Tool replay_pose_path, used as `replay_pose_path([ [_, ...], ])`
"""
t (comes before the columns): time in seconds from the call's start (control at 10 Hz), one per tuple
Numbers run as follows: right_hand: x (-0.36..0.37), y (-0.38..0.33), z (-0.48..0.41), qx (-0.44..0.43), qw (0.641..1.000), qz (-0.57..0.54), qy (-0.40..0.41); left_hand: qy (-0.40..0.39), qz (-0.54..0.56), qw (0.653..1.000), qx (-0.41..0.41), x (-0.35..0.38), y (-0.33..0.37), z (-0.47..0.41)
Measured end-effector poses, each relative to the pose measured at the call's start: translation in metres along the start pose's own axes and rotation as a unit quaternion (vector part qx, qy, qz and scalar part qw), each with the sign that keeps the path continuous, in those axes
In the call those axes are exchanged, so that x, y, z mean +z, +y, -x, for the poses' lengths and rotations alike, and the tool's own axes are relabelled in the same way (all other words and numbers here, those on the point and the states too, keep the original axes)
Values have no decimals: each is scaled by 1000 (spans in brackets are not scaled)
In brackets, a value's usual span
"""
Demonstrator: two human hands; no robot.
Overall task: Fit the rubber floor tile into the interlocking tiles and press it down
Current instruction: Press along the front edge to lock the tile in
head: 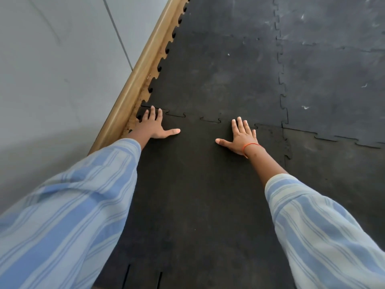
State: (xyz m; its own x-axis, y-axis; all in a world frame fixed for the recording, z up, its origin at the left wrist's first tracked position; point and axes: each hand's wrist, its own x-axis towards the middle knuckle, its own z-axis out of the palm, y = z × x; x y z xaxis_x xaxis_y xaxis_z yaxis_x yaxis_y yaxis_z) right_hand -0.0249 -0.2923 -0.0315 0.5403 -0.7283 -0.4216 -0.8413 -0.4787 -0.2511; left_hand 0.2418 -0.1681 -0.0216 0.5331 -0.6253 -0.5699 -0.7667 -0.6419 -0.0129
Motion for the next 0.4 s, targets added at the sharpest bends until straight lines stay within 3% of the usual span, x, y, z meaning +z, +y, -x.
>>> replay_pose_path([
  [0.1, -11, -7, 6, 30, 998, -2, -52, 2, -13, 1000, -6, -8, 11, 18],
  [0.2, 7, -13, 43, 67, 996, -20, -52, 32, 27, 999, 30, 22, 39, 59],
  [0.3, 39, -12, 104, 98, 994, -39, 7, 69, 51, 995, 52, 73, 56, 117],
  [0.4, 48, -10, 166, 119, 992, -25, -40, 22, 22, 997, 64, 97, 64, 179],
])
